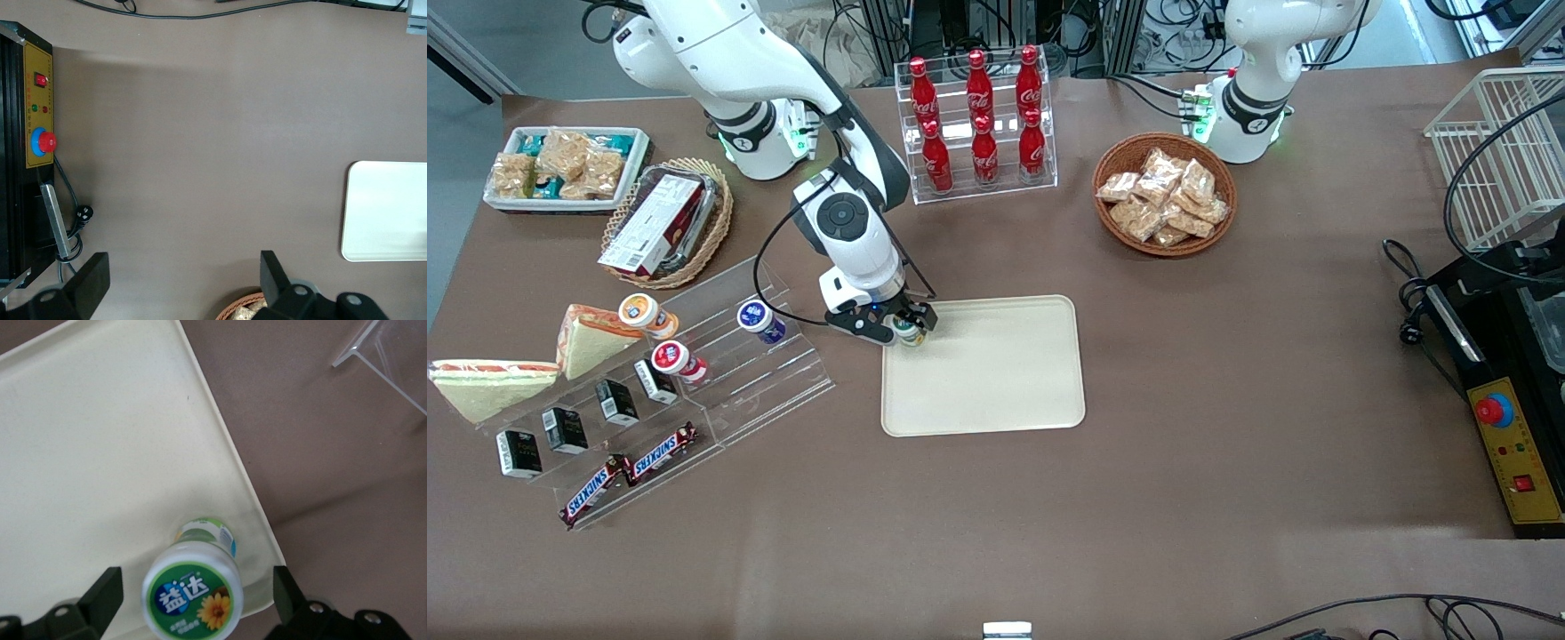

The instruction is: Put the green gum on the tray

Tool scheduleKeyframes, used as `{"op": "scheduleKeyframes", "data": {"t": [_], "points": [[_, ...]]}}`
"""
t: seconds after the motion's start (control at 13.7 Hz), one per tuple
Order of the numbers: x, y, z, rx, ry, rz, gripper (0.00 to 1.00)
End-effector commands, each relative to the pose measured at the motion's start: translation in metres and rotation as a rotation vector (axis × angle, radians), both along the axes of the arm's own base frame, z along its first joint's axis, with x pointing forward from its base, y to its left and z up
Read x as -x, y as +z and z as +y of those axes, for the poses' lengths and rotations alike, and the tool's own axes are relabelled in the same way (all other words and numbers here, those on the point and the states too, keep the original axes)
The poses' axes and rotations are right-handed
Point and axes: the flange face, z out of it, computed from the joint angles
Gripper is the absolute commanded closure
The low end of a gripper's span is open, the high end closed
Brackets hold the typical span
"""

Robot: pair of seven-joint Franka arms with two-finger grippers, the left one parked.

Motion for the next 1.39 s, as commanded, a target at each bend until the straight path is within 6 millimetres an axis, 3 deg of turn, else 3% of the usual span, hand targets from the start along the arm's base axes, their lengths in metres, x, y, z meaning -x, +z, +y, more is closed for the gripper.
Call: {"op": "scheduleKeyframes", "data": {"t": [0.0, 0.29, 0.66, 0.88, 1.02, 1.31], "points": [[-0.002, 0.030, -0.001, 0.003, 0.007, -0.003, 0.00], [0.015, 0.103, -0.008, 0.036, 0.035, 0.050, 0.00], [0.058, 0.238, -0.038, 0.043, 0.180, 0.056, 0.00], [0.067, 0.318, -0.062, 0.100, 0.312, 0.007, 0.00], [0.058, 0.361, -0.091, 0.122, 0.407, 0.001, 0.00], [0.005, 0.425, -0.205, 0.069, 0.555, -0.034, 0.00]]}}
